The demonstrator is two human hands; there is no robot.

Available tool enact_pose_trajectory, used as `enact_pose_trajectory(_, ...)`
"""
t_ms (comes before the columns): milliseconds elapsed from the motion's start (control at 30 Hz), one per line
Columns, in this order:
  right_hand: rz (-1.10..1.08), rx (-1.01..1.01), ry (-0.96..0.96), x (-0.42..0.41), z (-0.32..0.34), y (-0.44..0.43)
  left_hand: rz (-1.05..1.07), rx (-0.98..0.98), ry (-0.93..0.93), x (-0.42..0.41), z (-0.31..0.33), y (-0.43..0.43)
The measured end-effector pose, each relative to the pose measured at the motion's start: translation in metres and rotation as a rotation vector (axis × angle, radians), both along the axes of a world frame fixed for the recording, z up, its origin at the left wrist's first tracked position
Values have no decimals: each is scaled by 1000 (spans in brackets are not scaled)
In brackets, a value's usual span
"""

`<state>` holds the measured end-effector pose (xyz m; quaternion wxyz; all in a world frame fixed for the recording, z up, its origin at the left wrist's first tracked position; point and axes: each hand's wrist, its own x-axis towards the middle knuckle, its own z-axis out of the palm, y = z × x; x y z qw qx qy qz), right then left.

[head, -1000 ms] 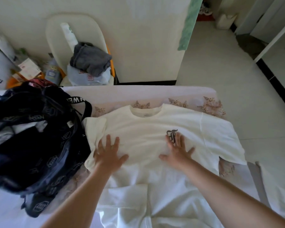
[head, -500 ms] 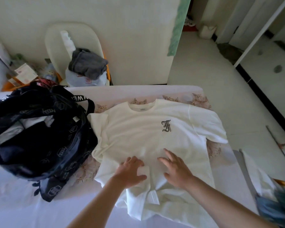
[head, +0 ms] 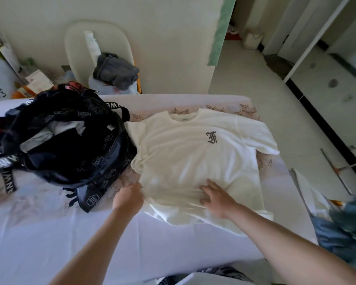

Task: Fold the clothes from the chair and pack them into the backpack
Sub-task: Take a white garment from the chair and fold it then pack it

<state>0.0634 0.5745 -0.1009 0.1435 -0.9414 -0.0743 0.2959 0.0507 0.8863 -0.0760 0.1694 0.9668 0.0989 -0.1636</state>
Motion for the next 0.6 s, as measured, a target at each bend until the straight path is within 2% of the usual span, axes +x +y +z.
enact_pose_trajectory(67, 6, 8, -27, -3, 6, -2, 40, 38, 62, -10, -3, 9)
enact_pose_trajectory(167, 11, 8, -87, -11, 16, -13, -41, 18, -179, -20, -3, -10)
enact_pose_trajectory(267, -17, -16, -107, -24, 25, -39, -221, -150, -321, -21, 2, -57)
enact_pose_trajectory(333, -73, -19, -95, -36, 28, -65, -322, -230, -256, -22, 3, -95)
enact_pose_trajectory(400, -147, -9, -56, -48, 30, -94, -419, -220, -162, -24, -2, -130)
enact_pose_trajectory(500, -199, -60, 26, -64, 26, -136, -534, -81, -14, -31, -17, -168)
enact_pose_trajectory(600, -210, -134, 44, -71, 22, -159, -498, 15, 74, -39, -29, -192)
